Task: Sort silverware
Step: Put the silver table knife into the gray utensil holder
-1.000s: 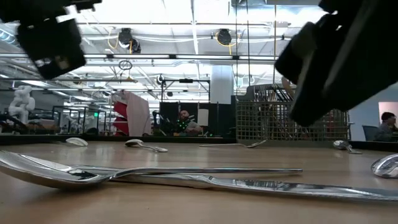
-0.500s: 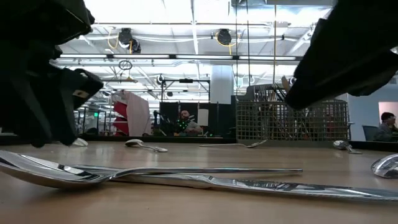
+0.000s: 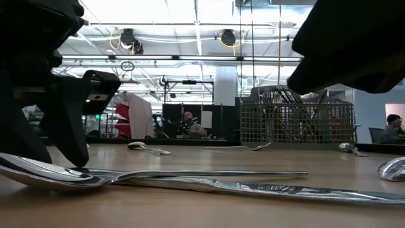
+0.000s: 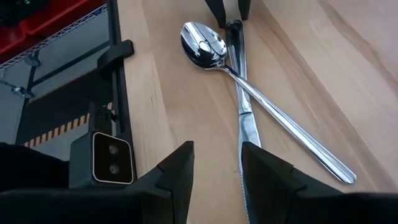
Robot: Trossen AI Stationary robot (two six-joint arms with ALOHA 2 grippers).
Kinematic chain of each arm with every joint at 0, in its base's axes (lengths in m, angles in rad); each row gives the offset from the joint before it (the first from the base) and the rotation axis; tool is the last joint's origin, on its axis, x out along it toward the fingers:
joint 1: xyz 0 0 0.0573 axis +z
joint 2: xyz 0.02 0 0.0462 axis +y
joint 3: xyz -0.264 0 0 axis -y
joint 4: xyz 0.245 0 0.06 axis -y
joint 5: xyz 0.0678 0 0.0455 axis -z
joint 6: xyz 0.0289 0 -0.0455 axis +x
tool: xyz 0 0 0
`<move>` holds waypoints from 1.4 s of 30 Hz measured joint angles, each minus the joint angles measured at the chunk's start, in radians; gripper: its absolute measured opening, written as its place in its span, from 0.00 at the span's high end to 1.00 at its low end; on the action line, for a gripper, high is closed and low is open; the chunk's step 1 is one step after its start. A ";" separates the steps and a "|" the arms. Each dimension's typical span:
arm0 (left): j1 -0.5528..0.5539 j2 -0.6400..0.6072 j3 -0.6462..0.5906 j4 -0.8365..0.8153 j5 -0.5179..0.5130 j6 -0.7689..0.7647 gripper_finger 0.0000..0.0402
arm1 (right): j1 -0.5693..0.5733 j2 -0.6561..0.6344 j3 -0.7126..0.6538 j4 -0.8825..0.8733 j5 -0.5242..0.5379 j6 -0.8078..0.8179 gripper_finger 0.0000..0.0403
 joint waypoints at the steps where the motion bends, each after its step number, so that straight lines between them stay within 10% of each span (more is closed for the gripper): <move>1: 0.000 0.002 0.000 0.012 0.000 0.000 0.70 | 0.000 0.000 0.000 0.000 0.001 0.000 0.69; 17: 0.046 0.047 0.000 0.102 0.110 -0.052 0.49 | -0.001 0.000 0.001 -0.003 0.001 -0.003 0.69; 42: 0.052 0.051 0.000 0.102 0.090 -0.133 0.54 | 0.001 0.000 0.002 0.003 -0.001 -0.005 0.69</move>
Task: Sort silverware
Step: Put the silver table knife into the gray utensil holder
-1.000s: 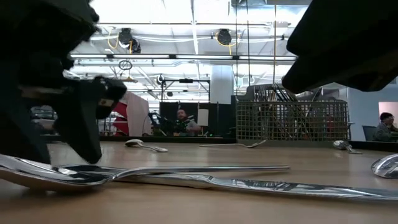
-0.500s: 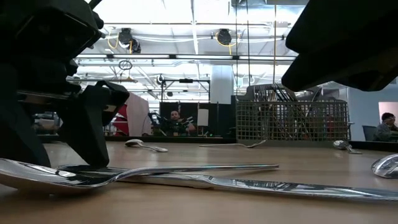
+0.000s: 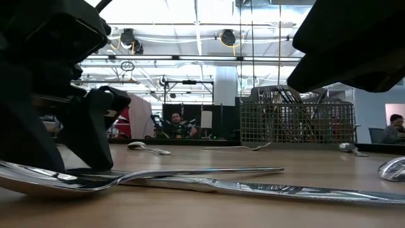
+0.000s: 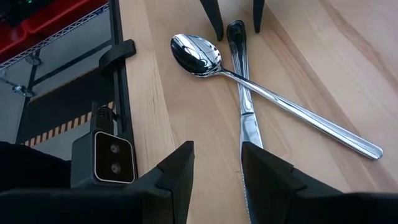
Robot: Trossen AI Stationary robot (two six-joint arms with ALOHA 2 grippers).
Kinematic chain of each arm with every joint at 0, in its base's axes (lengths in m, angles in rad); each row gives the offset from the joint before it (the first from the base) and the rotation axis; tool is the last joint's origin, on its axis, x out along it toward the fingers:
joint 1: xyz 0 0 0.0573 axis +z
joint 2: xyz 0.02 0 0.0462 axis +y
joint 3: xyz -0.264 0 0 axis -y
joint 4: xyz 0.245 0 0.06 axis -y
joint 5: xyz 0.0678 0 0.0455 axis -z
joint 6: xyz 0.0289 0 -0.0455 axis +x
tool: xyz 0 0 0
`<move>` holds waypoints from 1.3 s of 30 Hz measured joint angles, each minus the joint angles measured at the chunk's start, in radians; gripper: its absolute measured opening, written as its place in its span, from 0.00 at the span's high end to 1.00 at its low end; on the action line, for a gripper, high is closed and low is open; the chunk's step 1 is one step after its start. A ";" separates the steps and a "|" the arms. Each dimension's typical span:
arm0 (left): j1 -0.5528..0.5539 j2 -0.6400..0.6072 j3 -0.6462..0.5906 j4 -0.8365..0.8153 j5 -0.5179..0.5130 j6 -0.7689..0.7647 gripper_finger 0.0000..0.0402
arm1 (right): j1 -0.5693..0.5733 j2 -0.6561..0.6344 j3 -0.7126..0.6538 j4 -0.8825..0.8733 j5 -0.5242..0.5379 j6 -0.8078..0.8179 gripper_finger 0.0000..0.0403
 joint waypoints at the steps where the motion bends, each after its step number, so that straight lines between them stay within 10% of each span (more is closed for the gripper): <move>1: 0.000 0.000 0.000 0.000 0.003 0.000 0.56 | 0.000 0.000 0.000 0.000 0.000 -0.005 0.69; 39: 0.015 -0.002 0.001 -0.058 0.080 -0.182 0.74 | 0.020 0.000 0.000 -0.003 0.001 -0.039 0.69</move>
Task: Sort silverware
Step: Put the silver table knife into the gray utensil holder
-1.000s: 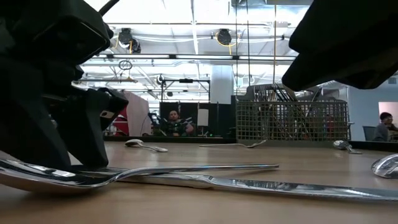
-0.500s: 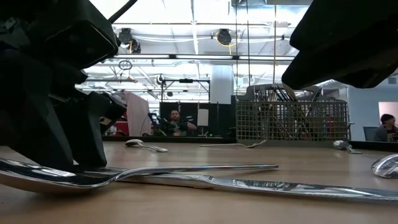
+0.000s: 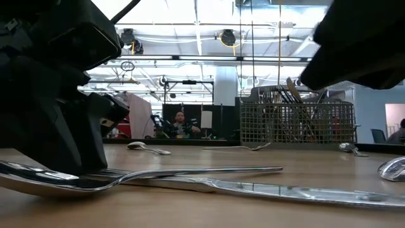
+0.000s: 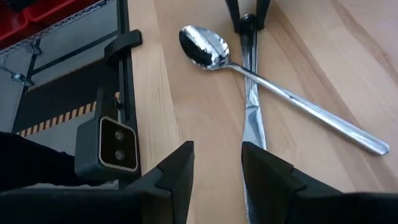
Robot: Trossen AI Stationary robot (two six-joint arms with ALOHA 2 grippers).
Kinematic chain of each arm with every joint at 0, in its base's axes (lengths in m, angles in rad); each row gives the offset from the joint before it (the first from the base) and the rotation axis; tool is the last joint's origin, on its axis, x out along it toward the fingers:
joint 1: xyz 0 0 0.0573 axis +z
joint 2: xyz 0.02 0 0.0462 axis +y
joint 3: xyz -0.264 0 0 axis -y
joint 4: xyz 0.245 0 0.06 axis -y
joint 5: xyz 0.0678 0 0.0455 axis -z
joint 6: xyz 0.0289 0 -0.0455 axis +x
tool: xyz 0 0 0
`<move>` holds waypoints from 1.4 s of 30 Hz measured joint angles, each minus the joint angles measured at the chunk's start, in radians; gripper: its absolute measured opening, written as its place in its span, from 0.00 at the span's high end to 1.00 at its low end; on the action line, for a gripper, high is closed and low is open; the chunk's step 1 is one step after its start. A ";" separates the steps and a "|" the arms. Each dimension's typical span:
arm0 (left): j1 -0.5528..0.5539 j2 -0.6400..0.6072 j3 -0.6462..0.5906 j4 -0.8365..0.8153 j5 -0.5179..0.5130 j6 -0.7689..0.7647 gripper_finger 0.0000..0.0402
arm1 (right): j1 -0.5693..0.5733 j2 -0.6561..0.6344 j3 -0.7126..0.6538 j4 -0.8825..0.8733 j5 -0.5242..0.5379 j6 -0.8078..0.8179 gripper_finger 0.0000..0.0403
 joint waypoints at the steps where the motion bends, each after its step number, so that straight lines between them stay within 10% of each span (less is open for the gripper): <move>1: 0.000 0.000 0.000 0.000 0.000 -0.001 0.74 | 0.002 0.000 0.000 -0.004 0.000 0.000 0.69; 26: 0.083 0.002 -0.002 0.001 0.152 -0.203 0.77 | 0.017 0.036 -0.001 0.002 0.101 -0.132 0.69; 42: 0.046 0.002 -0.001 0.006 0.038 0.075 0.76 | 0.020 0.036 0.000 -0.002 0.099 -0.123 0.69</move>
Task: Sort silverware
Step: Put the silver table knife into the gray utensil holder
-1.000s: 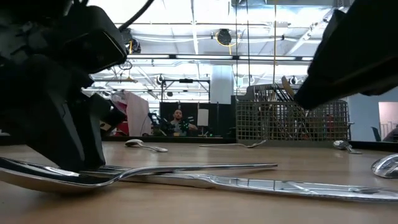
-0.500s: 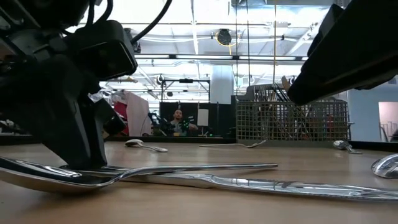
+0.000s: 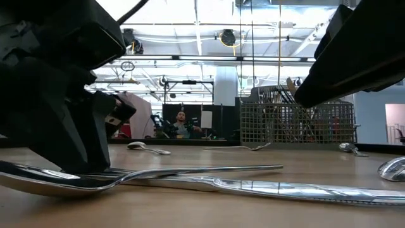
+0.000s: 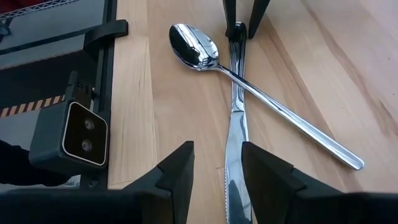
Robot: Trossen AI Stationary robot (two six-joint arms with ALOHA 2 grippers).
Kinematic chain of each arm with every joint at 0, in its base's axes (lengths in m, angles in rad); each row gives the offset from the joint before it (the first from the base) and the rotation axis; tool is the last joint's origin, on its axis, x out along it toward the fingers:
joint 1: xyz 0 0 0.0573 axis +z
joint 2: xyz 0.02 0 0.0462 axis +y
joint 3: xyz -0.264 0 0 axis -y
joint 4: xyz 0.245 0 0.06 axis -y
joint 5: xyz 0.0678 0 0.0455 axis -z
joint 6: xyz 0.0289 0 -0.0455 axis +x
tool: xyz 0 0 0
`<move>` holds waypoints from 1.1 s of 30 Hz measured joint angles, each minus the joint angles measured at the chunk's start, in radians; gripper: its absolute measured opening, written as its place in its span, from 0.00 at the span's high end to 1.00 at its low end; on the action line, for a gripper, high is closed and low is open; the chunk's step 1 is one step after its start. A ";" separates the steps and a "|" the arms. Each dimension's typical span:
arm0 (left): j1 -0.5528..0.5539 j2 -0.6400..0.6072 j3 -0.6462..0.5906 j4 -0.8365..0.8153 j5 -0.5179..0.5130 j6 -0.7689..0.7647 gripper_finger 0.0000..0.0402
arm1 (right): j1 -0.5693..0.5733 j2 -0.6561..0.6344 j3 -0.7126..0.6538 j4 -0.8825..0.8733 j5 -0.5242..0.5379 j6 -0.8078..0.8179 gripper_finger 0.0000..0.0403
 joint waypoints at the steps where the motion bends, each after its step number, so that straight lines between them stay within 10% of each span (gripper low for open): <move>1: -0.001 0.000 0.000 0.000 -0.009 0.000 0.76 | 0.000 0.000 0.000 -0.002 0.000 0.005 0.69; 33: 0.000 0.000 -0.001 0.022 -0.031 -0.101 0.76 | 0.047 0.000 0.000 -0.164 0.000 0.228 0.69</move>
